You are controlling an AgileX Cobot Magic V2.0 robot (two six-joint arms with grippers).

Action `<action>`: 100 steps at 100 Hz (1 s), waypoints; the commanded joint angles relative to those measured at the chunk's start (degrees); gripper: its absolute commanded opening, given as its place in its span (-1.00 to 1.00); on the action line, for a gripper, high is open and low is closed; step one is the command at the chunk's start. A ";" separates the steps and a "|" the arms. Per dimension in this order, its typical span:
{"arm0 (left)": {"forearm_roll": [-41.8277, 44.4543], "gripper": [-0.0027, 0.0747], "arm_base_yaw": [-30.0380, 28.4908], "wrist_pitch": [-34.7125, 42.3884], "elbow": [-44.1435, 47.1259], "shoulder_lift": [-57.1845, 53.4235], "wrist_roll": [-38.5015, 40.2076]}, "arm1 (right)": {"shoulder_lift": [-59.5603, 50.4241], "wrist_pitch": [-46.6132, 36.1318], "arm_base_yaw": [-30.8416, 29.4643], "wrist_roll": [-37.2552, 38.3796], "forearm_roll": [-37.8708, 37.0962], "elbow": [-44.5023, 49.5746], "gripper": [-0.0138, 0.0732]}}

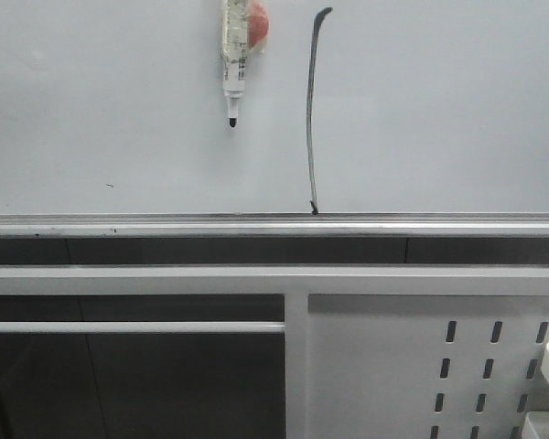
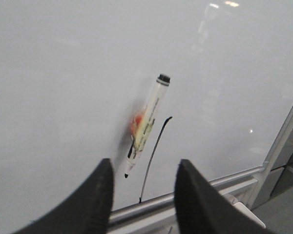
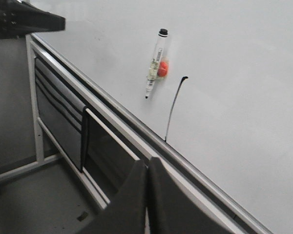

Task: Write number 1 on whiteboard

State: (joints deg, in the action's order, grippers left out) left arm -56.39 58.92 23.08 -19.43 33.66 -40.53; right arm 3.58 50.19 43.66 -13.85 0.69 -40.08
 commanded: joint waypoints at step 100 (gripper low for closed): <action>6.11 -0.98 0.41 3.97 1.11 -8.71 -5.89 | -3.18 -5.17 -0.35 0.08 -3.42 3.06 -0.80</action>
State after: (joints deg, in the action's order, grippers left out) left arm -55.19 58.92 23.17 -17.63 25.11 -46.20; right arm -0.70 49.62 43.66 -13.85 -2.45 -35.97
